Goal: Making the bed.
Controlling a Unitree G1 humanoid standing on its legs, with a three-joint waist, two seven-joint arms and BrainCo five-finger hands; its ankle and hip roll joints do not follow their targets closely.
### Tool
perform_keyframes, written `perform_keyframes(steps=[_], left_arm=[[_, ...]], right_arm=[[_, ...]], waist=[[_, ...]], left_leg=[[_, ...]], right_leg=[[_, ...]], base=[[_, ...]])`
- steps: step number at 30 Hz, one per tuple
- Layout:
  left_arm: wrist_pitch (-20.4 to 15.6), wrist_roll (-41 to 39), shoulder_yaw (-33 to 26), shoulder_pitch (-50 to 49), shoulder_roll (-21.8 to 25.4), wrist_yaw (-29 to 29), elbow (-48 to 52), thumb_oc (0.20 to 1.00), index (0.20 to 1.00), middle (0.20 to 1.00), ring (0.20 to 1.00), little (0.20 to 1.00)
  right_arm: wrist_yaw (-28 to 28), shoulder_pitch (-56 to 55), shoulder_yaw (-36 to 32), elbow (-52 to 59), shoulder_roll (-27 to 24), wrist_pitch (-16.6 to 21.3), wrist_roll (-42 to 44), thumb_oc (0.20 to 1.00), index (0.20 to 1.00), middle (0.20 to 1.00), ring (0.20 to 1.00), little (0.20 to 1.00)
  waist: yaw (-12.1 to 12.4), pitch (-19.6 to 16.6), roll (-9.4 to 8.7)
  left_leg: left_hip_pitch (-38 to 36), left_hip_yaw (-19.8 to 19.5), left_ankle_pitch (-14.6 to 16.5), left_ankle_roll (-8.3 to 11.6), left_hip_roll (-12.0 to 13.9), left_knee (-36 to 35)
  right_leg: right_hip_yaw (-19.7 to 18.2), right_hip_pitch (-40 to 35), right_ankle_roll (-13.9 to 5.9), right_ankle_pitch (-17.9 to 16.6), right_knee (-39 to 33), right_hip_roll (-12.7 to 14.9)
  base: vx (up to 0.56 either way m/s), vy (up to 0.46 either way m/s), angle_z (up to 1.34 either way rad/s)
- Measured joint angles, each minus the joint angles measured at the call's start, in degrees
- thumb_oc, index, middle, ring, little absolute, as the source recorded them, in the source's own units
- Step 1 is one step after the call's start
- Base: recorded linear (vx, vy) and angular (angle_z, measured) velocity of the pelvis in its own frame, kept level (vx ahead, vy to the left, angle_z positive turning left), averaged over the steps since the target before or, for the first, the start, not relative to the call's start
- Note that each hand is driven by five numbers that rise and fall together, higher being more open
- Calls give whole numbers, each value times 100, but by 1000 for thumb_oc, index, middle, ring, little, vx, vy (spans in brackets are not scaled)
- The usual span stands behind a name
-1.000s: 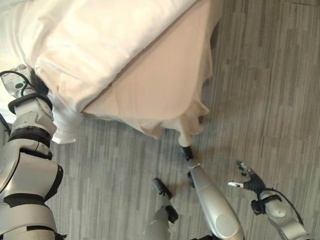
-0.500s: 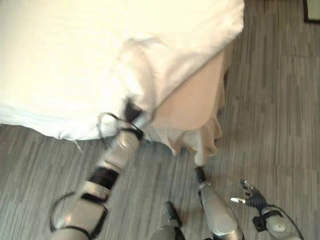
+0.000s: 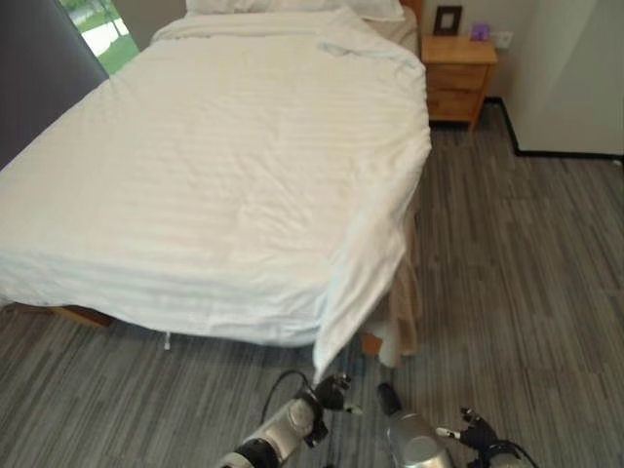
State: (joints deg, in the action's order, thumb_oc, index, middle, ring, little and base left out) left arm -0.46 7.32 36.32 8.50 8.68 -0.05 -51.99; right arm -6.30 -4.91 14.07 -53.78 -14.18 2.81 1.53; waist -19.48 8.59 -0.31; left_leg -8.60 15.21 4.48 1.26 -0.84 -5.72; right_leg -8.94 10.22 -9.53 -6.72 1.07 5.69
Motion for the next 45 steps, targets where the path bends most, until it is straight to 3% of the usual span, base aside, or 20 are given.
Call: perform_keyframes(steps=[2, 5, 6, 7, 9, 10, 12, 14, 18, 23, 24, 26, 28, 30, 31, 32, 35, 37, 39, 45], left_arm=[[25, -589, -833, -386, -173, -22, -83, 1000, 1000, 1000, 1000, 1000], [65, -1306, -925, -541, 236, -23, 216, 1000, 1000, 1000, 1000, 1000], [61, -1396, -958, -552, 363, -22, 333, 1000, 1000, 1000, 1000, 1000], [116, -1560, -1156, -622, 511, -5, 619, 1000, 1000, 1000, 1000, 1000], [13, -2038, -1552, -1062, 660, 30, 1890, 1000, 1000, 1000, 1000, 1000], [-73, -2297, -1703, -1077, 736, 118, 2153, 1000, 1000, 1000, 1000, 1000], [-140, -2705, -2282, -1283, 733, 296, 2621, 1000, 1000, 1000, 1000, 1000], [-180, -2745, -2837, -1427, 911, 520, 2585, 1000, 1000, 1000, 1000, 1000], [-150, -2747, -3121, -1710, 518, 852, 1855, 1000, 1000, 1000, 1000, 1000], [-134, -2747, -3039, -1763, 451, 853, 1832, 1000, 1000, 1000, 1000, 1000], [-134, -2747, -3039, -1765, 465, 852, 1833, 1000, 1000, 1000, 1000, 1000], [-408, -2730, -3573, -1699, -21, 789, 730, 1000, 1000, 1000, 1000, 1000], [97, -2746, -3602, -1586, -123, 872, -524, 1000, 1000, 1000, 1000, 1000], [105, -2926, -3640, -1815, -9, 838, -641, 1000, 1000, 1000, 1000, 1000], [107, -2929, -3524, -1676, 159, 837, -670, 1000, 1000, 1000, 1000, 1000], [120, -2932, -3358, -1737, 191, 835, -826, 1000, 1000, 1000, 1000, 1000], [69, -2974, -3602, -1827, 438, 845, -906, 1000, 1000, 1000, 1000, 1000], [-6, -2973, -3675, -1550, 653, 826, -1193, 1000, 1000, 1000, 1000, 1000], [4, -2977, -3801, -1474, 863, 760, -1353, 1000, 1000, 1000, 1000, 1000], [9, -3563, -3834, -2013, 573, 629, -1182, 1000, 1000, 1000, 1000, 1000]], right_arm=[[-34, -62, -30, -142, 55, -24, 172, 1000, 1000, 1000, 1000, 1000], [-69, -5, -19, -240, 99, -13, 180, 1000, 1000, 1000, 1000, 1000], [-69, -2, -19, -249, 126, -12, 180, 1000, 1000, 1000, 1000, 1000], [-73, 73, -20, -252, 125, -31, 178, 1000, 1000, 1000, 1000, 1000], [-107, 123, -260, -198, 63, -67, 183, 1000, 1000, 1000, 1000, 1000], [-134, 110, -289, -130, -47, -93, 179, 1000, 1000, 1000, 1000, 1000], [-228, -20, -381, -11, -145, -97, 84, 1000, 1000, 1000, 1000, 1000], [-314, -129, -481, 251, 16, -166, 69, 1000, 1000, 1000, 1000, 1000], [-500, -485, -1248, 1878, -651, -132, 527, 1000, 1000, 1000, 1000, 1000], [-590, -325, -1384, 1841, -1126, -82, 753, 1000, 1000, 1000, 1000, 1000], [-572, -335, -1352, 1823, -1040, -83, 754, 200, 200, 200, 200, 200], [-677, -568, -1140, 3868, -1112, -855, 884, 200, 200, 200, 200, 200], [-650, 227, -909, 5080, -1192, 76, 832, 200, 200, 200, 200, 200], [-738, 1211, -924, 5012, -767, 355, 1076, 200, 200, 200, 200, 200], [-674, 1701, -880, 4813, -753, 496, 1247, 200, 200, 200, 200, 200], [-551, 2514, -540, 4454, -692, 600, 1486, 200, 200, 200, 200, 200], [-454, 2401, -231, 4498, -576, 616, 1728, 200, 200, 200, 200, 200], [-496, 2429, -238, 4351, -559, 713, 2050, 200, 200, 200, 200, 200], [-448, 2526, -249, 4192, -467, 716, 2456, 200, 200, 200, 200, 200], [-82, 2988, -388, 3629, -59, 853, 3820, 200, 200, 200, 200, 200]], waist=[[114, 23, -88], [379, 41, -194], [428, 46, -273], [498, 63, -178], [655, 156, 192], [761, 173, 375], [1022, 35, 401], [1181, -154, 79], [1004, -254, 409], [1024, -270, 254], [1022, -272, 197], [1111, -287, 159], [1047, -308, 111], [1405, -376, -17], [1572, -358, -98], [1726, -162, 111], [1785, 98, 403], [1734, 339, 462], [1680, 430, 160], [1830, 366, 525]], left_leg=[[-111, -31, -32, -39, -12, 2], [-88, 125, -3, -54, 7, 191], [-92, 188, 5, -38, -38, 173], [-44, 287, -75, -133, 73, 180], [53, 512, -137, -134, 468, 141], [36, 532, -170, -118, 658, 140], [-96, 722, -166, -54, 735, 56], [-215, 768, -157, 262, 604, 4], [-166, 489, -254, 283, 948, 4], [-89, 416, -275, 357, 973, 3], [-86, 409, -282, 369, 951, 3], [81, 100, -246, 366, 862, 29], [188, -281, -285, 380, 739, 115], [430, -498, -289, 328, 604, 289], [701, -480, -200, 280, 425, 798], [838, -413, 132, -85, 262, 1082], [783, -1021, -251, -215, 239, 739], [1034, -1696, -354, -95, 285, 765], [773, -1790, -757, -215, -182, 180], [686, -1935, -625, -159, -253, 46]], right_leg=[[29, -111, -27, -36, -42, 28], [288, -141, -26, -572, -203, 18], [413, -149, -94, -455, -284, 59], [608, -198, -207, -213, -446, 122], [1052, 104, 139, 99, 320, -63], [1156, 131, 105, 241, 876, -56], [1354, -111, 6, 573, 1391, 303], [1308, -802, -52, 572, 267, 522], [1351, -1283, 133, 1, -668, 46], [1400, -1230, 158, -15, -670, 6], [1399, -1226, 155, -12, -671, 27], [1520, -1242, 53, 2, -671, 203], [1807, -1355, 82, -24, -671, 295], [2249, -1293, -88, 221, -373, 535], [2395, -1016, -176, 321, 183, 777], [1915, -421, -290, 435, 1378, 989], [758, -240, -190, 979, 1469, 285], [-263, -176, 278, 1252, 774, -696], [-49, -99, 589, 692, 205, -457], [753, -495, 343, -100, -588, -104]], base=[[-140, -27, 8], [-121, -40, -28], [-82, -55, -31], [-38, -74, -39], [18, -89, -41], [70, -122, -30], [115, -132, -52], [95, -125, -65], [75, -63, -19], [-1, -1, 6], [8, 1, 6], [-22, 43, 21], [-67, 105, 79], [-92, 136, 122], [-58, 88, 133], [10, -27, 124], [71, -67, 102], [111, -79, 175], [218, -136, 162], [78, -103, 11]])
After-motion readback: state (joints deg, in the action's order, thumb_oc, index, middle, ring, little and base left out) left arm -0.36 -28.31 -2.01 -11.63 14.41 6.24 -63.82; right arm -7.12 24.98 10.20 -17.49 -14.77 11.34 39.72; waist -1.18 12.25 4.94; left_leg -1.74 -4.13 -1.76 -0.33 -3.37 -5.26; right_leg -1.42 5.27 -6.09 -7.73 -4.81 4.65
